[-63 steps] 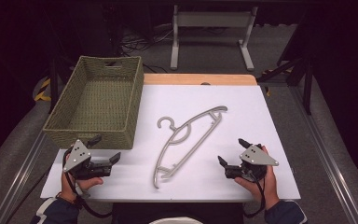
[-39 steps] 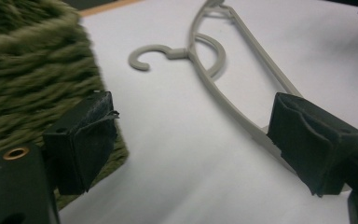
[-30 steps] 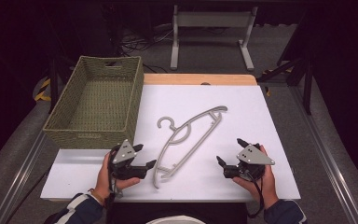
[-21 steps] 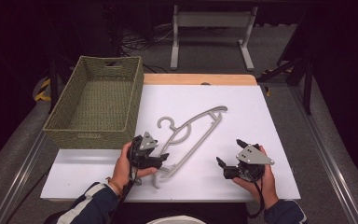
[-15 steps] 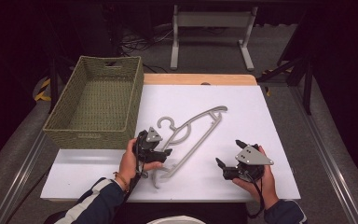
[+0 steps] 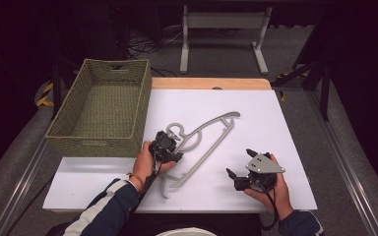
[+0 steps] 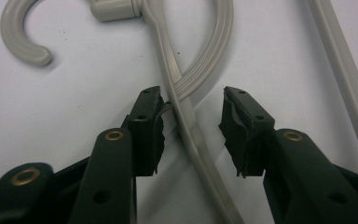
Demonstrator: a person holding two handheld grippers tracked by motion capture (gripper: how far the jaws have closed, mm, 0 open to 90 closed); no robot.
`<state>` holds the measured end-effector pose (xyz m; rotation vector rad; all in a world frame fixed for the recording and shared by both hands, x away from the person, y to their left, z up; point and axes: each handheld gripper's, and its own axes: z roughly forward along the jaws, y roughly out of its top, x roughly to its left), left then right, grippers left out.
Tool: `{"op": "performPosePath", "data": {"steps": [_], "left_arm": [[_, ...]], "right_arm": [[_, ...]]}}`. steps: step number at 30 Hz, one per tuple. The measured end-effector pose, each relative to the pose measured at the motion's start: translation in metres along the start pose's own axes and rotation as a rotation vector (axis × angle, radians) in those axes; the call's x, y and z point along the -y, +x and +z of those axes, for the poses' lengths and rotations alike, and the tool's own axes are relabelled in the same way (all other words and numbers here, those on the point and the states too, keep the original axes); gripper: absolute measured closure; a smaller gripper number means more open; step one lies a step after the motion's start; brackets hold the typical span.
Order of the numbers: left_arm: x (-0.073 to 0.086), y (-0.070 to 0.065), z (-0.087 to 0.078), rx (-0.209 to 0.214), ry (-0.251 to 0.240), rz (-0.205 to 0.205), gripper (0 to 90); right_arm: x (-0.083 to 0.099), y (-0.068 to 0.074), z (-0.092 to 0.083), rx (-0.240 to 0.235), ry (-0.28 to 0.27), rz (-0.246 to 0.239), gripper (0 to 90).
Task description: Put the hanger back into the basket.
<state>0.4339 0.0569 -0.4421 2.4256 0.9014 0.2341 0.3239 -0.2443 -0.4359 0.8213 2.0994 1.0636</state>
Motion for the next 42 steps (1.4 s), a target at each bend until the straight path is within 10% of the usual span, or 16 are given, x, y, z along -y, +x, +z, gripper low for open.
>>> {"op": "performPosePath", "data": {"steps": [20, 30, 42], "left_arm": [[-0.008, 0.003, 0.0, 0.008, 0.046, 0.061, 73.4], [-0.022, 0.005, 0.001, 0.03, 0.158, 0.097, 72.0], [-0.013, 0.007, -0.003, 0.022, 0.136, 0.063, 58.2]], "right_arm": [[0.001, -0.001, 0.002, -0.023, 0.02, 0.004, 9.4], [0.001, -0.003, 0.002, -0.02, 0.028, 0.022, 9.6], [0.001, -0.003, 0.002, -0.018, 0.03, 0.028, 9.6]]}}
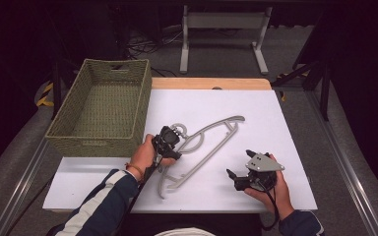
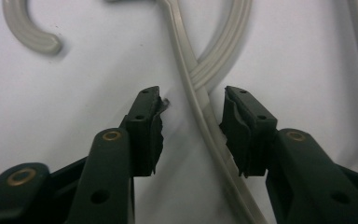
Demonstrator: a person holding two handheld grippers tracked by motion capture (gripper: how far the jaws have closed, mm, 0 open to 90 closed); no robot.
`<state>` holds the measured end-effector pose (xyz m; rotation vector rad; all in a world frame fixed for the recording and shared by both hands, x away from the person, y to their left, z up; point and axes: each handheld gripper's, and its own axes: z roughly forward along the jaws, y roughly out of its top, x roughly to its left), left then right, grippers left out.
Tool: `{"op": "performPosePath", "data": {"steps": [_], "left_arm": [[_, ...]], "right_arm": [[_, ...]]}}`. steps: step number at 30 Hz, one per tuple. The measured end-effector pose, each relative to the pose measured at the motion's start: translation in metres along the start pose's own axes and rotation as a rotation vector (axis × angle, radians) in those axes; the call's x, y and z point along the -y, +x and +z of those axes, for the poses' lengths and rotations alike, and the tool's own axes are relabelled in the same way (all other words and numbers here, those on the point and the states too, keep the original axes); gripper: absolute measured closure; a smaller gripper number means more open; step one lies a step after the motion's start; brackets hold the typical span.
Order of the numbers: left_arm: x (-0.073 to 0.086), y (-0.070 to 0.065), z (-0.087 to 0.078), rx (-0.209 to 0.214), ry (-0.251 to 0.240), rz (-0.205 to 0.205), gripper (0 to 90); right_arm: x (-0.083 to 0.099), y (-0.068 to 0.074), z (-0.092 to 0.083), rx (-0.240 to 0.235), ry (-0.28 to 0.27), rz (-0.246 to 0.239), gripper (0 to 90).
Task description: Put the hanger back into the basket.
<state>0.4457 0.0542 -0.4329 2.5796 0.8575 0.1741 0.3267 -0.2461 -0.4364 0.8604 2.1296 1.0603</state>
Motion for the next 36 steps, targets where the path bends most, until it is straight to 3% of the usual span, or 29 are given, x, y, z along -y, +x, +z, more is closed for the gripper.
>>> {"op": "performPosePath", "data": {"steps": [2, 5, 9, 11, 12, 14, 16, 23, 27, 30, 34, 35, 36], "left_arm": [[0.001, 0.001, 0.0, 0.011, -0.004, -0.014, 58.2], [-0.005, 0.0, 0.001, 0.005, 0.031, 0.013, 58.3], [-0.01, 0.006, 0.002, 0.037, 0.059, 0.019, 58.7], [-0.013, 0.004, 0.002, 0.024, 0.084, 0.032, 59.2], [-0.017, -0.001, 0.002, -0.001, 0.114, 0.06, 60.1], [-0.019, -0.003, 0.003, -0.008, 0.121, 0.074, 60.9], [-0.019, -0.006, 0.002, -0.015, 0.128, 0.098, 67.7], [-0.015, -0.009, 0.002, -0.023, 0.095, 0.086, 73.2], [-0.017, -0.012, 0.003, -0.036, 0.08, 0.113, 80.7], [-0.018, -0.014, 0.003, -0.054, 0.076, 0.143, 81.5], [-0.018, -0.012, 0.004, -0.055, 0.056, 0.143, 81.7], [-0.017, -0.013, 0.004, -0.07, 0.036, 0.141, 81.7], [-0.017, -0.016, 0.005, -0.115, 0.021, 0.148, 81.7]], "right_arm": [[0.0, 0.0, 0.0, 0.0, 0.002, 0.0, 9.6], [0.0, 0.0, 0.001, -0.004, 0.013, 0.007, 9.6], [0.0, 0.0, 0.002, -0.003, 0.014, 0.003, 9.7], [0.0, 0.0, 0.002, -0.002, 0.014, 0.004, 9.7], [0.0, -0.002, 0.001, 0.0, 0.012, 0.013, 9.8], [0.0, -0.002, 0.001, -0.001, 0.012, 0.019, 9.7], [0.0, -0.003, 0.001, 0.0, 0.011, 0.024, 9.8], [0.0, -0.004, 0.001, 0.005, 0.017, 0.026, 9.8], [0.001, -0.007, 0.0, 0.025, 0.011, 0.042, 10.1], [0.0, -0.009, -0.003, 0.038, -0.003, 0.047, 10.2], [0.001, -0.014, -0.007, 0.053, -0.021, 0.064, 10.4], [0.001, -0.014, -0.007, 0.053, -0.021, 0.064, 10.4], [0.001, -0.014, -0.007, 0.055, -0.024, 0.07, 10.4]]}}
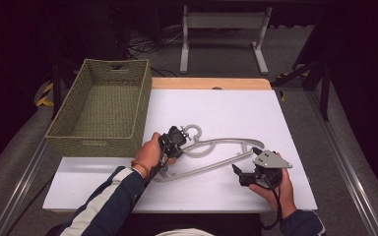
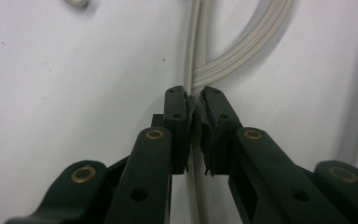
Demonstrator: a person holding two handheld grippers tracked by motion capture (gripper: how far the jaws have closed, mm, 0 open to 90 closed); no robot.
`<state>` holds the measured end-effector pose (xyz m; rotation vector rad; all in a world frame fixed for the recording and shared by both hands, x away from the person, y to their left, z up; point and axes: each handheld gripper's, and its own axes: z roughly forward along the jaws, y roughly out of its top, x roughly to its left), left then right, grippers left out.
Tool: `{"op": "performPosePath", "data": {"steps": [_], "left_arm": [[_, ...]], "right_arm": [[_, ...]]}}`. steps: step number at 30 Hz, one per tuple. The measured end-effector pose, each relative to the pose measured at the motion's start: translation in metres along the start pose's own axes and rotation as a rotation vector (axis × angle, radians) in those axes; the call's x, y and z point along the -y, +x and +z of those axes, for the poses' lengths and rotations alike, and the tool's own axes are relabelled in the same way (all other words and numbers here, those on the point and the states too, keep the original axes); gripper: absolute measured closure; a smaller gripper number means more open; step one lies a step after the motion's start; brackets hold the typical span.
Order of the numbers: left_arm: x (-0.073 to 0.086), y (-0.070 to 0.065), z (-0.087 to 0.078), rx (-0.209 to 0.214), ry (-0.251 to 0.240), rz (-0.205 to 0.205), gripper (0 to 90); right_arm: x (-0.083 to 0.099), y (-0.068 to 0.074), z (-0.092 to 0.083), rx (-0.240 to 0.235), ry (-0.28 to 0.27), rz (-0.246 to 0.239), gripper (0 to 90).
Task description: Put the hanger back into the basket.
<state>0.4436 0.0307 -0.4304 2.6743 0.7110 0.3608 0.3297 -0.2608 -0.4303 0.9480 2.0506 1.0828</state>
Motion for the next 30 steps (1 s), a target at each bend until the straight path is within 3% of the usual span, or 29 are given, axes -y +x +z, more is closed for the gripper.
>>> {"op": "performPosePath", "data": {"steps": [2, 3, 4, 7, 12, 18, 30], "left_arm": [[0.001, -0.002, -0.001, -0.025, -0.03, 0.005, 81.8], [0.001, -0.003, -0.002, -0.057, -0.055, 0.0, 81.8], [0.001, -0.003, -0.002, -0.057, -0.055, 0.0, 81.8], [0.002, -0.003, -0.007, -0.122, -0.108, -0.019, 81.8], [0.004, -0.002, -0.02, -0.174, -0.214, -0.034, 81.9], [0.006, 0.003, -0.038, -0.181, -0.299, -0.087, 81.9], [0.006, 0.009, -0.079, -0.182, -0.396, -0.12, 81.8]], "right_arm": [[-0.001, -0.001, -0.002, 0.006, -0.015, 0.012, 10.5], [-0.001, -0.001, -0.003, 0.005, -0.018, 0.012, 10.5], [-0.001, -0.001, -0.003, 0.005, -0.018, 0.012, 10.5], [-0.001, 0.0, -0.005, 0.008, -0.036, 0.005, 10.5], [-0.002, 0.0, -0.008, 0.016, -0.057, 0.003, 10.5], [-0.003, -0.001, -0.012, 0.028, -0.096, 0.002, 10.6], [-0.002, 0.001, -0.012, 0.032, -0.102, -0.015, 10.5]]}}
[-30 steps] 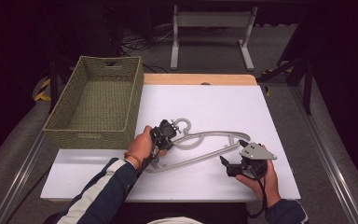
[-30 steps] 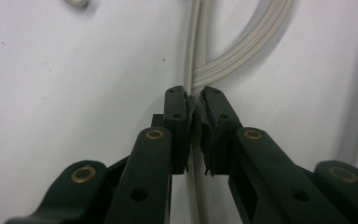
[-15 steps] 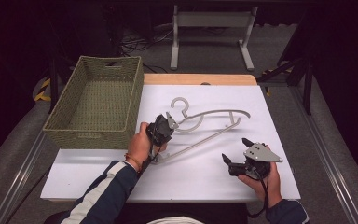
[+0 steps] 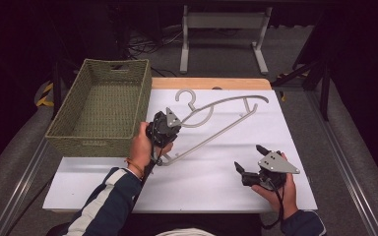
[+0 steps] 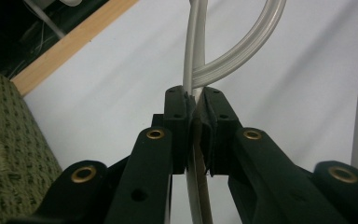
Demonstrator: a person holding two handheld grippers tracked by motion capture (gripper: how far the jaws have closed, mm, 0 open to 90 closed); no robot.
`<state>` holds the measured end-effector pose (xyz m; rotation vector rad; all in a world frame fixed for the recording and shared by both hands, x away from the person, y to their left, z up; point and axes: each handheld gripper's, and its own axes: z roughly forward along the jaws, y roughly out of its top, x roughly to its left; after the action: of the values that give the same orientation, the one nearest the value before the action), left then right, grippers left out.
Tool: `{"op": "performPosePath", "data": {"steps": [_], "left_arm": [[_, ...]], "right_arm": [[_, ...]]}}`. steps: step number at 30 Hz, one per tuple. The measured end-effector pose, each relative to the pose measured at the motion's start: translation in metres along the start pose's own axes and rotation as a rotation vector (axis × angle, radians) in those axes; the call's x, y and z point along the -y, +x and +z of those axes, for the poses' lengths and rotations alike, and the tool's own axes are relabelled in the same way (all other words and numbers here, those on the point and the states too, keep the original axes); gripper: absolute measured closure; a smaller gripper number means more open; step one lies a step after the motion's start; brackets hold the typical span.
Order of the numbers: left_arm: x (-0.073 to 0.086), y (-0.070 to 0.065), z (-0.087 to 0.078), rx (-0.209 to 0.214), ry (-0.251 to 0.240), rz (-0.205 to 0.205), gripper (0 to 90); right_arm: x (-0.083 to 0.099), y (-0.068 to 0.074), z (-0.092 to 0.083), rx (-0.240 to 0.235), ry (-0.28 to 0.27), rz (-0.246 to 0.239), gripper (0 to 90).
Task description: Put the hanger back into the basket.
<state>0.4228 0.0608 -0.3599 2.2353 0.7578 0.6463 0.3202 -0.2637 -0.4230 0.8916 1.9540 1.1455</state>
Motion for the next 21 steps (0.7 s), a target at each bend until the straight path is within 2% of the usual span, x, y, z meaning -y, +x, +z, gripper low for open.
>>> {"op": "performPosePath", "data": {"steps": [6, 9, 11, 20, 21], "left_arm": [[-0.008, 0.007, -0.018, -0.009, -0.031, -0.017, 81.9], [-0.01, 0.011, -0.024, -0.001, -0.044, -0.028, 81.9], [-0.012, 0.018, -0.033, 0.002, -0.051, -0.047, 81.9], [-0.015, 0.036, -0.055, -0.005, -0.078, -0.076, 81.9], [-0.015, 0.04, -0.059, -0.01, -0.078, -0.07, 81.9]], "right_arm": [[0.001, 0.0, 0.001, 0.001, 0.003, -0.003, 10.5], [0.001, 0.0, 0.001, 0.001, 0.006, -0.001, 10.5], [0.001, 0.0, 0.001, 0.0, 0.006, -0.003, 10.5], [0.001, 0.0, 0.002, -0.001, 0.011, -0.001, 10.5], [0.001, 0.001, 0.002, -0.002, 0.011, -0.001, 10.5]]}}
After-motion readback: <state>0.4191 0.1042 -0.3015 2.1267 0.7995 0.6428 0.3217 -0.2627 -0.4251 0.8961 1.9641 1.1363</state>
